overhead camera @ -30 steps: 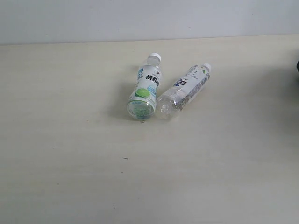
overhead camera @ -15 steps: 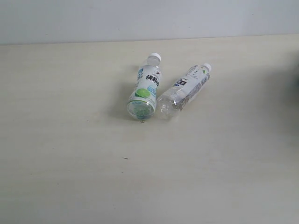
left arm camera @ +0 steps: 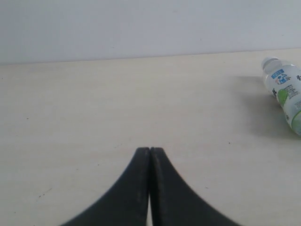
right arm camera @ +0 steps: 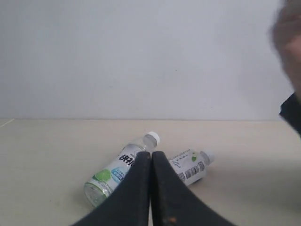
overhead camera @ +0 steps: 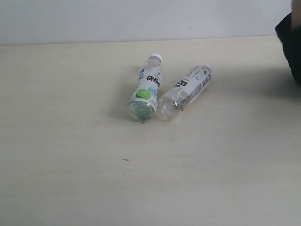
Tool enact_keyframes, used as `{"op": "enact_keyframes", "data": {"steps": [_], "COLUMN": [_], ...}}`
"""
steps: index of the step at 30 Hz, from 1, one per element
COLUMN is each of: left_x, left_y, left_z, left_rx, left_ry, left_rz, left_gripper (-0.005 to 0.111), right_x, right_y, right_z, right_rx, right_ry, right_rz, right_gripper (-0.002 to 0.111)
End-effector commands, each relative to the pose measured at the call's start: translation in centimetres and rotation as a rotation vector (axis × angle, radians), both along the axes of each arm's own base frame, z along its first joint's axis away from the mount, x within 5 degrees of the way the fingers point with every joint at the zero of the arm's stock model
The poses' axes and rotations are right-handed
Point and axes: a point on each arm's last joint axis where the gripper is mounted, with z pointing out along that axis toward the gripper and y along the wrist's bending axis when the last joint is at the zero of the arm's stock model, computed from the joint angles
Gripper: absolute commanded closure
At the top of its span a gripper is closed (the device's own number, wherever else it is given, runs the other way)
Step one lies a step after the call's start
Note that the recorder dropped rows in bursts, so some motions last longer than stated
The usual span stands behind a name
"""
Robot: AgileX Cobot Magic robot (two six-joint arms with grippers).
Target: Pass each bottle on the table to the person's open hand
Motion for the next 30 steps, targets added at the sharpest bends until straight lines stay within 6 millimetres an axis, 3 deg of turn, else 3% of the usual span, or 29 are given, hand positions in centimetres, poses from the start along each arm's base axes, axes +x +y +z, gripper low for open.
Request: {"op": "enact_keyframes", "data": {"steps": [1,7,14,18,30], "left_x": [0.0,0.0,0.0,0.0,0.0], "left_y": [0.0,0.0,0.0,0.0,0.0], "left_z": [0.0,0.0,0.0,0.0,0.0], "left_rx": [0.000,0.000,0.000,0.000,0.000], "left_ry": [-0.009,-0.009,-0.009,-0.009,-0.009], "left_rz": [-0.001,-0.001,-0.001,-0.001,-0.001], "left_gripper": [0.104,0.104,0.104,0.104,0.104], "right_x": [-0.6,-1.2,-2.0,-1.9,-1.7], "right_y": [-0.2,-1.5,-2.3,-2.4,-3.3], "right_z": [-0.1,-0.7,-0.3,-0.6,-1.3], "right_rx": [-0.004,0.005,0.135,0.077,0.197], "right_ry": [-0.056,-0.147,-0.206,-0.190,-0.124], "right_rz": [-0.023,-0.180,-0.265,-0.272,-0.374], "right_gripper": [0.108,0.108,0.108,0.108,0.108]}}
